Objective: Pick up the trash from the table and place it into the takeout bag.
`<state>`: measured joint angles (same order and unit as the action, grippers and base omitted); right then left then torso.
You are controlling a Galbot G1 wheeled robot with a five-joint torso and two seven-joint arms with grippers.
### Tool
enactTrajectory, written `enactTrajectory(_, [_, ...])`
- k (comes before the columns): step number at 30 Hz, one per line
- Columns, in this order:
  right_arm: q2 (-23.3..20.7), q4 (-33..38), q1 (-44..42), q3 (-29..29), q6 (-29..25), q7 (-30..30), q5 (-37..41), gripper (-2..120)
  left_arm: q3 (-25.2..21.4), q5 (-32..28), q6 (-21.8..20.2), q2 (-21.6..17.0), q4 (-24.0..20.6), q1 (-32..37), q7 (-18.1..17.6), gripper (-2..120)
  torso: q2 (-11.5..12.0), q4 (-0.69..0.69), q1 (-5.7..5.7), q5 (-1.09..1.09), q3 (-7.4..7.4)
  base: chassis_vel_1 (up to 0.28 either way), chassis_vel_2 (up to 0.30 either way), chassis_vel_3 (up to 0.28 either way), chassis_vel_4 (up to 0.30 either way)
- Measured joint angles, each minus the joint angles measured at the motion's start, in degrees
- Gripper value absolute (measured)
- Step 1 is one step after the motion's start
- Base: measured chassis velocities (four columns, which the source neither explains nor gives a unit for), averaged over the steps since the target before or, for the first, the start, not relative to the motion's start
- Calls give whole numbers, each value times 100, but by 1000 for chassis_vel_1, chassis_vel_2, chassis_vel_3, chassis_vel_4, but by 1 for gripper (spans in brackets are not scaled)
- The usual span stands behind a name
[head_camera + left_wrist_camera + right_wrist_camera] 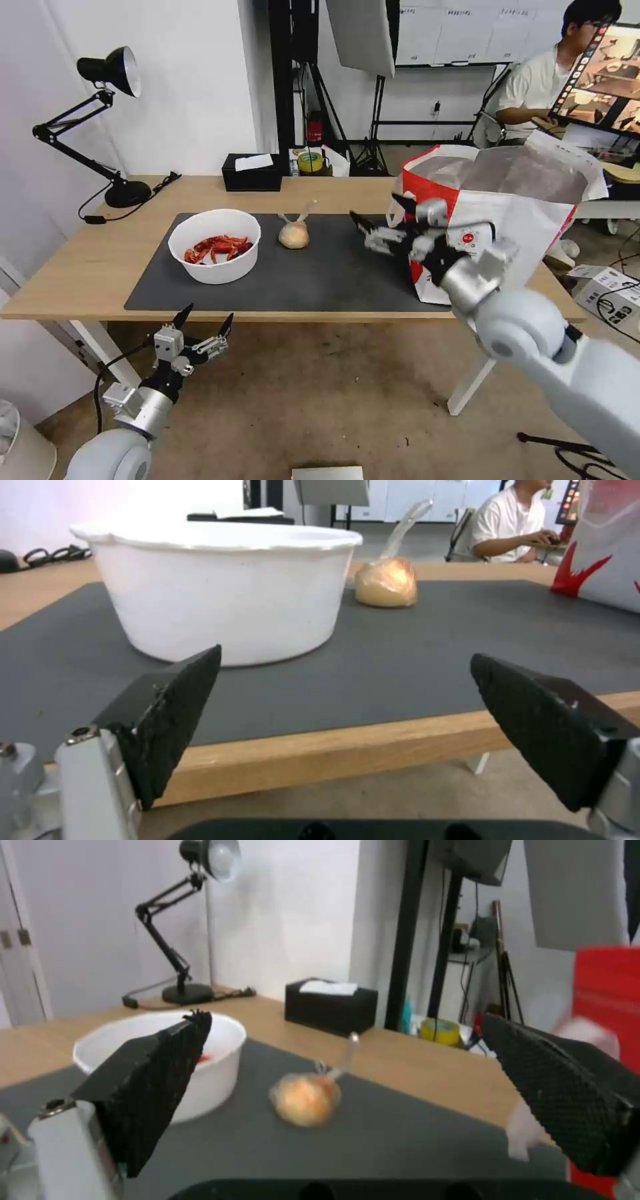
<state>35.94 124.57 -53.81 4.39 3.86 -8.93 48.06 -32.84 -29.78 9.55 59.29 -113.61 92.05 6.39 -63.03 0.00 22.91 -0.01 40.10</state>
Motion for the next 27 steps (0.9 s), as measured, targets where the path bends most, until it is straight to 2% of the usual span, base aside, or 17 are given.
enactTrajectory(2, [16, 10, -661, 187, -345, 26, -380, 100, -43, 0, 18, 3, -2, 49, 5, 100, 0, 0, 0, 0, 0, 0, 0, 0, 0])
enactTrajectory(4, [71, 9, -954, 270, -478, 26, -562, 100, -48, -1, 21, 5, -2, 61, 9, 100, 0, 1, 0, 0, 0, 0, 0, 0, 0])
enactTrajectory(7, [373, -53, -1899, 515, -822, 17, -1106, 100, -52, 5, 31, 17, 16, 69, 13, 100, 0, -1, 0, 2, 0, 0, 0, 0, 0])
enactTrajectory(8, [373, -53, -1899, 515, -822, 17, -1106, 100, -52, 5, 31, 17, 16, 69, 13, 100, 0, -1, 0, 2, 0, 0, 0, 0, 0])
enactTrajectory(11, [761, -251, -2741, 713, -1201, -49, -1682, 100, -35, 29, 42, 25, 87, 45, 13, 100, 0, 0, 0, 0, 0, 0, 0, 0, 0])
enactTrajectory(15, [957, -395, -3085, 754, -1378, -75, -1924, 100, -19, 38, 50, 31, 109, 37, 13, 100, 0, -1, 0, 1, 0, 0, 0, 0, 0])
enactTrajectory(17, [1250, -640, -3443, 790, -1616, -87, -2184, 100, 8, 45, 80, 49, 143, 18, 15, 100, -1, -1, 0, 1, 0, 0, 0, 0, 0])
enactTrajectory(27, [1551, -884, -3735, 753, -1800, -85, -2408, 100, 12, 52, 113, 47, 190, 10, 18, 100, 0, 0, 0, 1, 0, 0, 0, 0, 0])
